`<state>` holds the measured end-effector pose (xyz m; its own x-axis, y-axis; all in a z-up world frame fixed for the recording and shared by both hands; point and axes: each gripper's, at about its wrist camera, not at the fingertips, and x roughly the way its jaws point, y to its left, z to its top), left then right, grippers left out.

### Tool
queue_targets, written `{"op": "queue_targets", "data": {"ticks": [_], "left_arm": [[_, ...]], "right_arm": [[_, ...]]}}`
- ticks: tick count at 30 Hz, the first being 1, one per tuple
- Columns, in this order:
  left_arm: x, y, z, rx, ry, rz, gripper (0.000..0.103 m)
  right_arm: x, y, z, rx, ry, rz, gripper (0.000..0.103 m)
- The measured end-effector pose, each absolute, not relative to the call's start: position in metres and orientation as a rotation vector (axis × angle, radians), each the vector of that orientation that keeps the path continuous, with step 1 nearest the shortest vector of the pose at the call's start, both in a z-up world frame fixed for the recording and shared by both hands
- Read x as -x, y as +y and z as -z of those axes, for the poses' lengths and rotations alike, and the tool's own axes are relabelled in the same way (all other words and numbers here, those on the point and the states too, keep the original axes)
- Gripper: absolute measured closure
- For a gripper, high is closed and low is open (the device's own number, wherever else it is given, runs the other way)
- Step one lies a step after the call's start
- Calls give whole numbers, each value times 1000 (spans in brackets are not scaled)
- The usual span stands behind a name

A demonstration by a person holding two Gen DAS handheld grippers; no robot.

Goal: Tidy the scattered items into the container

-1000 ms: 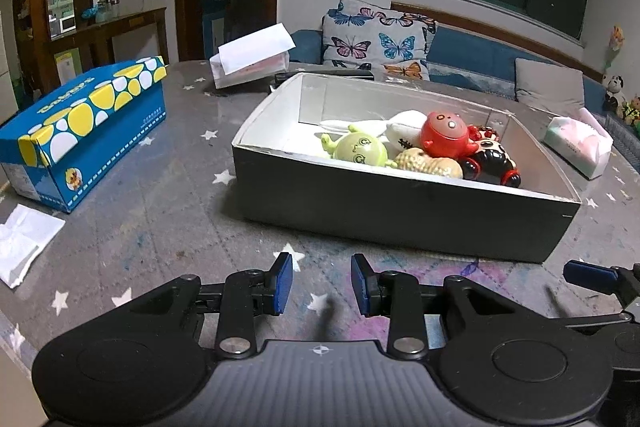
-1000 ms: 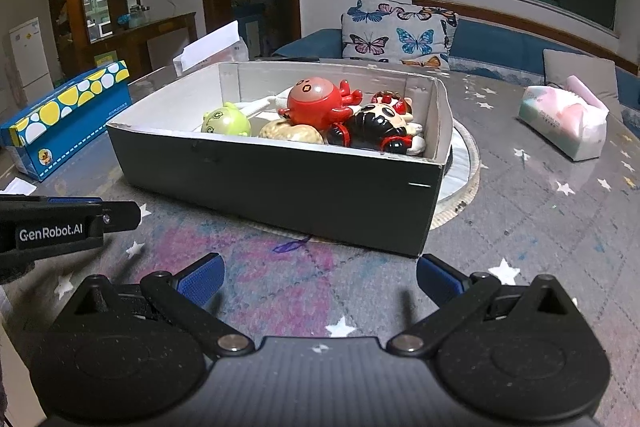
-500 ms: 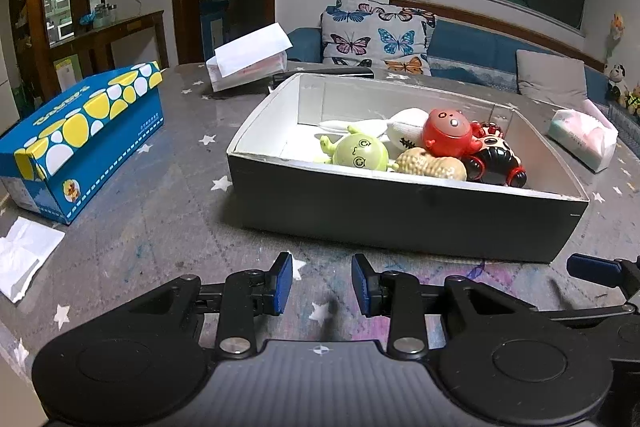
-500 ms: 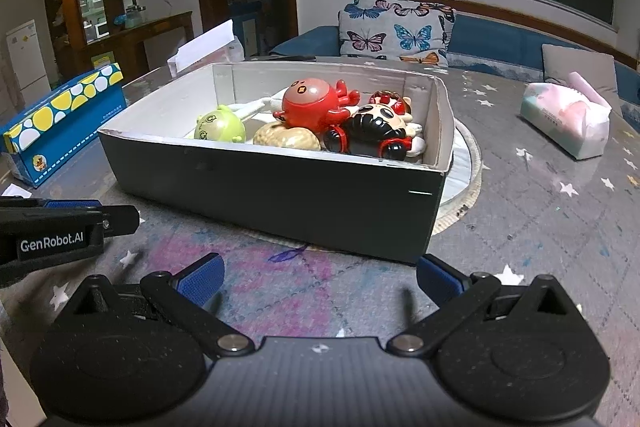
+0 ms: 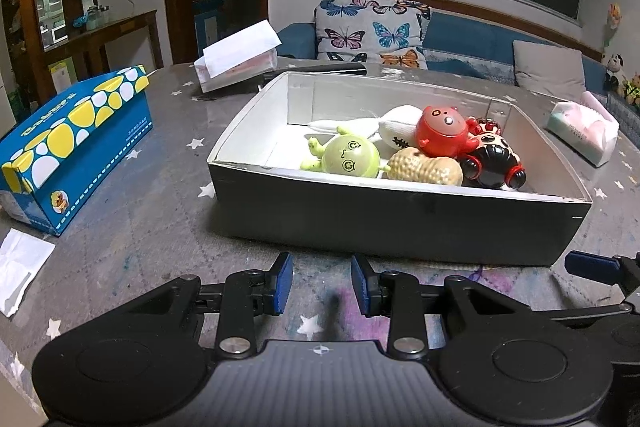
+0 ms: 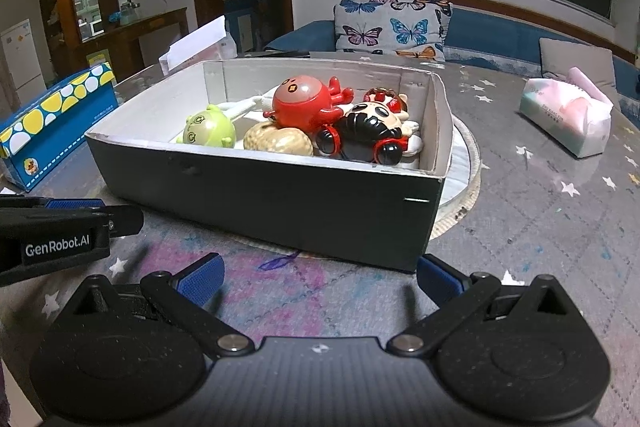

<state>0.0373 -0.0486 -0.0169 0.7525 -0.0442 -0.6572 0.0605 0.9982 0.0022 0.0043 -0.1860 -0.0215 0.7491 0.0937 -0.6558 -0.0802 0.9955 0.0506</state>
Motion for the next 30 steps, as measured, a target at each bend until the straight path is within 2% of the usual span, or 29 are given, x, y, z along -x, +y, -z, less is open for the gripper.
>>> {"op": "queue_targets", "data": {"ticks": [30], "left_arm": [[-63,-64,24,-41,756,73,70]], "right_arm": [[-24,-200,25,-14,757,-3,0]]}}
